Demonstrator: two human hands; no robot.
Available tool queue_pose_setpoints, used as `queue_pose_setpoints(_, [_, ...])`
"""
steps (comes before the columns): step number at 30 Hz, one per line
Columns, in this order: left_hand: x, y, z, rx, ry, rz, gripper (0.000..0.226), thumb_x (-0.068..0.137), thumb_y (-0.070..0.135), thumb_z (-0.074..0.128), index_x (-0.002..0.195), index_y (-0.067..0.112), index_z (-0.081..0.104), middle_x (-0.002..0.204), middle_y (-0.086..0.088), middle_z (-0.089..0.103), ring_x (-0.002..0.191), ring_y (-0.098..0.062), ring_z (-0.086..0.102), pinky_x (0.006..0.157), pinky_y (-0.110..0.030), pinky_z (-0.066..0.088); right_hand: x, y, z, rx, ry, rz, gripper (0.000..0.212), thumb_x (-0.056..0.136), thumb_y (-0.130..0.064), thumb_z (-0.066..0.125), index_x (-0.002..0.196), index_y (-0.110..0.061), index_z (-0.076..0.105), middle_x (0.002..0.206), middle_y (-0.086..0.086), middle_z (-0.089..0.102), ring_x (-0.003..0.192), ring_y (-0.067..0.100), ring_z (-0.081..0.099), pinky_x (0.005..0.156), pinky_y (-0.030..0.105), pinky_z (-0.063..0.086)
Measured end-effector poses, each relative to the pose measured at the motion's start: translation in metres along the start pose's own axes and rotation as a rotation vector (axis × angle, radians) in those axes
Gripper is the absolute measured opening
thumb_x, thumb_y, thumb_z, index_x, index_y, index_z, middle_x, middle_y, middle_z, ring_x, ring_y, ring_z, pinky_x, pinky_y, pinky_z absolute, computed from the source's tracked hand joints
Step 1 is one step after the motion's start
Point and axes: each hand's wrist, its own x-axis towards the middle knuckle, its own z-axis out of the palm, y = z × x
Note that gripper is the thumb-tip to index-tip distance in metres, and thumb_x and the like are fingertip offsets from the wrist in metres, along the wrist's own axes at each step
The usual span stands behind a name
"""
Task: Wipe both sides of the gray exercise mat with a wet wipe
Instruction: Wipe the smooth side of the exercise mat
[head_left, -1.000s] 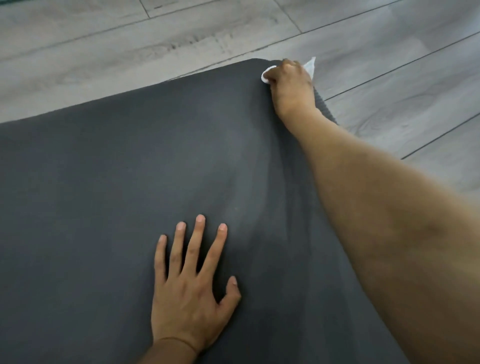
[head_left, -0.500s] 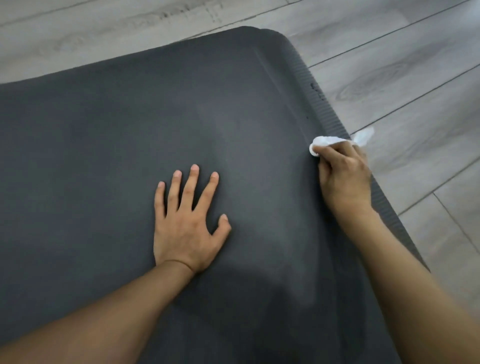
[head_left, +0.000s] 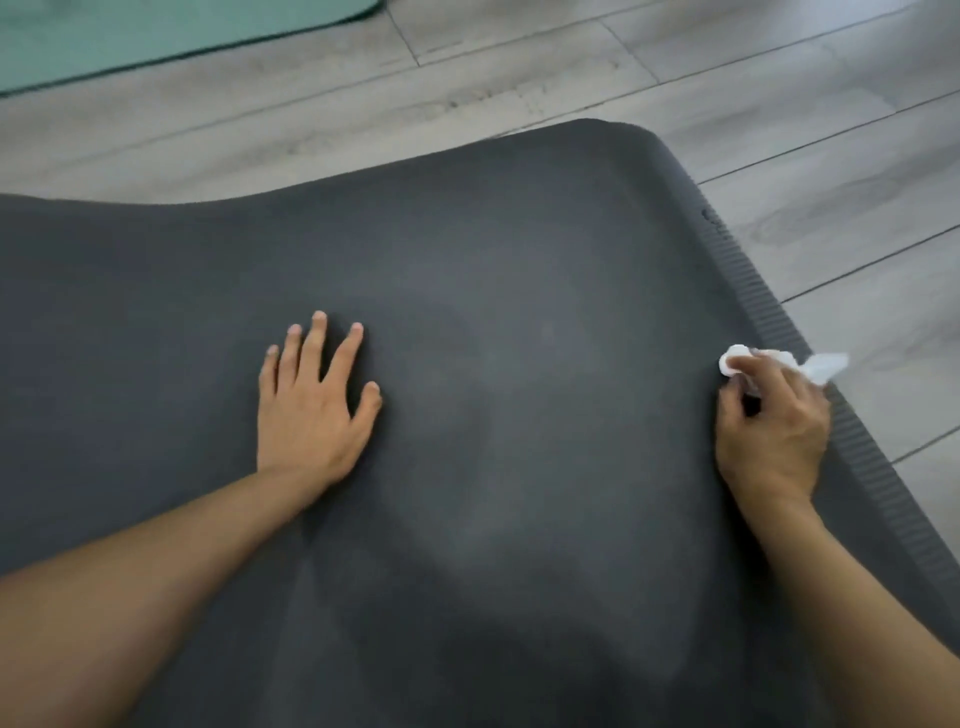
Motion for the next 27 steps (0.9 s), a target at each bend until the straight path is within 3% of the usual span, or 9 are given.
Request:
queue_pose_setpoints(3, [0.016, -0.026, 0.003, 0.024, -0.045, -0.049, 0.076, 0.090, 0.065, 0.019, 0.161, 0.040, 0.016, 0.170, -0.006, 0.014, 0.157, -0.029, 0.009, 0.126, -0.055, 0.003, -0.003, -0.001, -0.001, 0.008, 0.003, 0.039, 0.023, 0.089, -0.008, 0.055, 0.107, -0.016, 0.066, 0.110, 0.007, 0.067, 0.107, 0.034, 0.054, 0.100, 0.047, 0.041])
queue_pose_setpoints(8, [0.020, -0.029, 0.010, 0.029, -0.021, -0.029, 0.075, 0.091, 0.064, 0.021, 0.162, 0.039, 0.015, 0.170, -0.005, 0.014, 0.157, -0.028, 0.009, 0.126, -0.056, 0.005, 0.012, -0.035, 0.002, -0.069, -0.039, 0.025, 0.021, 0.093, -0.010, 0.055, 0.109, -0.011, 0.068, 0.101, 0.014, 0.064, 0.094, 0.036, 0.052, 0.090, 0.040, 0.041])
queue_pose_setpoints(10, [0.021, -0.031, 0.012, 0.047, -0.020, -0.030, 0.075, 0.092, 0.063, 0.023, 0.162, 0.038, 0.014, 0.170, -0.006, 0.014, 0.157, -0.029, 0.010, 0.125, -0.057, 0.007, 0.032, -0.078, 0.026, 0.041, -0.068, -0.035, 0.021, 0.093, -0.013, 0.056, 0.108, -0.014, 0.070, 0.099, 0.010, 0.065, 0.090, 0.032, 0.055, 0.090, 0.033, 0.041])
queue_pose_setpoints(14, [0.021, -0.031, 0.012, 0.056, -0.026, -0.002, 0.075, 0.093, 0.061, 0.027, 0.163, 0.036, 0.014, 0.170, -0.008, 0.015, 0.157, -0.031, 0.011, 0.125, -0.058, 0.009, 0.087, -0.195, 0.100, 0.291, -0.089, -0.307, 0.016, 0.090, -0.014, 0.062, 0.101, -0.017, 0.073, 0.091, 0.003, 0.066, 0.081, 0.021, 0.055, 0.096, 0.037, 0.046])
queue_pose_setpoints(16, [0.023, -0.031, 0.011, 0.053, -0.033, 0.000, 0.075, 0.093, 0.059, 0.027, 0.163, 0.035, 0.015, 0.170, -0.008, 0.016, 0.157, -0.031, 0.011, 0.125, -0.059, 0.011, 0.121, -0.242, 0.130, 0.342, -0.056, -0.336, 0.014, 0.088, -0.016, 0.061, 0.096, -0.017, 0.073, 0.090, 0.003, 0.067, 0.081, 0.021, 0.055, 0.090, 0.023, 0.040])
queue_pose_setpoints(19, [0.021, -0.031, 0.010, 0.065, -0.028, 0.005, 0.076, 0.092, 0.058, 0.029, 0.163, 0.033, 0.017, 0.169, -0.010, 0.018, 0.157, -0.033, 0.014, 0.124, -0.060, 0.013, 0.169, -0.277, 0.168, 0.238, -0.094, -0.301, 0.016, 0.090, -0.019, 0.057, 0.096, -0.020, 0.072, 0.095, 0.004, 0.067, 0.089, 0.022, 0.057, 0.081, 0.016, 0.034])
queue_pose_setpoints(21, [0.021, -0.031, 0.009, 0.051, -0.020, 0.016, 0.077, 0.091, 0.057, 0.032, 0.163, 0.031, 0.020, 0.169, -0.012, 0.020, 0.156, -0.034, 0.016, 0.123, -0.061, 0.015, 0.184, -0.281, 0.193, 0.061, -0.242, -0.247, 0.021, 0.091, -0.009, 0.048, 0.090, -0.015, 0.068, 0.094, 0.009, 0.064, 0.089, 0.025, 0.051, 0.087, 0.025, 0.039])
queue_pose_setpoints(23, [0.022, -0.031, 0.009, 0.040, -0.022, 0.019, 0.078, 0.090, 0.057, 0.034, 0.162, 0.030, 0.022, 0.168, -0.013, 0.020, 0.156, -0.035, 0.017, 0.122, -0.062, 0.015, 0.178, -0.284, 0.207, -0.010, -0.301, -0.164, 0.024, 0.085, 0.004, 0.039, 0.078, -0.013, 0.055, 0.087, 0.012, 0.058, 0.086, 0.026, 0.045, 0.079, 0.032, 0.040])
queue_pose_setpoints(27, [0.022, -0.030, 0.007, 0.048, -0.044, 0.016, 0.079, 0.090, 0.057, 0.035, 0.162, 0.030, 0.022, 0.169, -0.013, 0.019, 0.156, -0.036, 0.017, 0.122, -0.063, 0.016, 0.159, -0.310, 0.213, -0.012, -0.316, -0.165, 0.033, 0.084, 0.005, 0.036, 0.085, -0.022, 0.055, 0.087, 0.002, 0.049, 0.088, 0.020, 0.038, 0.072, 0.022, 0.023])
